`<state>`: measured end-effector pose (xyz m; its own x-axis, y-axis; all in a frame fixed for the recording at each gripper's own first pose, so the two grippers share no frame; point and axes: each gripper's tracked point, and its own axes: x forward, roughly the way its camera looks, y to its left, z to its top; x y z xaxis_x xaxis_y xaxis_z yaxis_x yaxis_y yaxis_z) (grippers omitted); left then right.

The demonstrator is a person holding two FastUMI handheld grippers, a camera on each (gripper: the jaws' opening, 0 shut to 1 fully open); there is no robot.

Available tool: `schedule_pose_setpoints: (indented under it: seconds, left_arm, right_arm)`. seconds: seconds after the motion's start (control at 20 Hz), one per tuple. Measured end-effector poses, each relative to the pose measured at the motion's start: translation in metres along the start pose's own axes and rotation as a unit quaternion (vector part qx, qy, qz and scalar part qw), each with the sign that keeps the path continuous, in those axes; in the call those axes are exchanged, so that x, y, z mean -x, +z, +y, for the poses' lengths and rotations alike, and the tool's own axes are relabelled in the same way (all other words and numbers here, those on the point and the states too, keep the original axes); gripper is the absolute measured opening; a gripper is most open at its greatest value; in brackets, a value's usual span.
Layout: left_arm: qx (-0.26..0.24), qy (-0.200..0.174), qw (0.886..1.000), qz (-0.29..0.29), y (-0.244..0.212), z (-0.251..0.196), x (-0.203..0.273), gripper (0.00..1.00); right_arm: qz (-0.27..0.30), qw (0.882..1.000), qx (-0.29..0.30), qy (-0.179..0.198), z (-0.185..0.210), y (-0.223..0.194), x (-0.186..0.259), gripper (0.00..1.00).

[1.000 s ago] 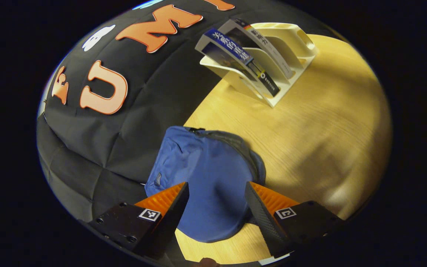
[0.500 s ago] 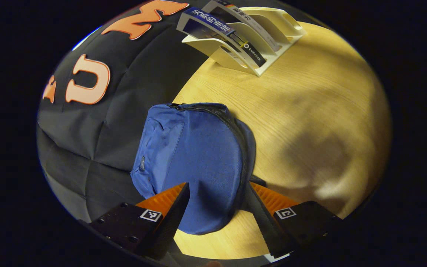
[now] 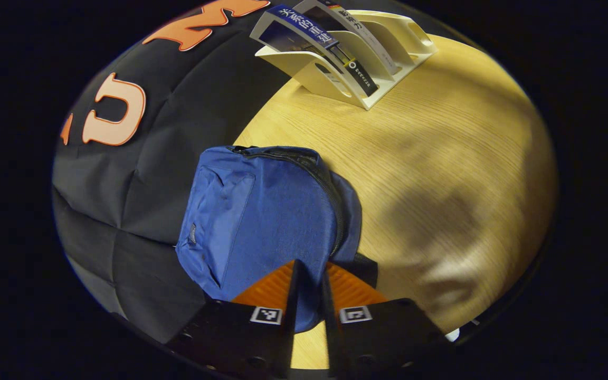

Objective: Open the schoolbag, grab two books from the bookshelf and put them into the schoolbag.

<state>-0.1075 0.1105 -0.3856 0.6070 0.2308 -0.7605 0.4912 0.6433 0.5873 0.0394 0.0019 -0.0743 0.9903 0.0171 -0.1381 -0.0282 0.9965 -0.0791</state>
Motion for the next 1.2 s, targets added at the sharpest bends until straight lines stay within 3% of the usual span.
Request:
schedule_pose_setpoints:
  seconds: [0.05, 0.1, 0.4, 0.55, 0.75, 0.95, 1.2]
  left_arm:
    - [0.002, -0.003, 1.0, 0.001, 0.001, 0.0, -0.001, 0.19]
    - [0.002, -0.006, 1.0, 0.002, 0.001, 0.001, 0.0, 0.08]
    - [0.044, -0.028, 0.998, -0.027, 0.025, 0.03, 0.012, 0.01]
    - [0.049, -0.033, 0.997, -0.044, 0.039, 0.054, 0.022, 0.0]
    - [0.047, -0.032, 0.997, -0.056, 0.047, 0.079, 0.032, 0.01]
    - [0.039, -0.013, 0.996, -0.084, 0.065, 0.115, 0.049, 0.01]
    - [0.095, -0.002, 0.989, -0.116, 0.084, 0.171, 0.066, 0.0]
  right_arm:
    - [0.0, 1.0, 0.001, 0.002, 0.002, 0.0, 0.001, 0.96]
    - [-0.001, 1.0, 0.003, 0.003, 0.004, 0.001, 0.002, 0.96]
    - [0.008, 0.999, 0.02, 0.029, 0.03, 0.007, -0.002, 0.96]
    - [0.042, 0.996, 0.023, 0.08, 0.066, 0.002, -0.012, 0.96]
    - [0.079, 0.989, 0.051, 0.118, 0.099, -0.008, -0.024, 0.97]
    - [0.102, 0.983, 0.073, 0.135, 0.12, -0.01, -0.038, 0.97]
    - [0.135, 0.975, 0.103, 0.14, 0.133, -0.01, -0.061, 0.96]
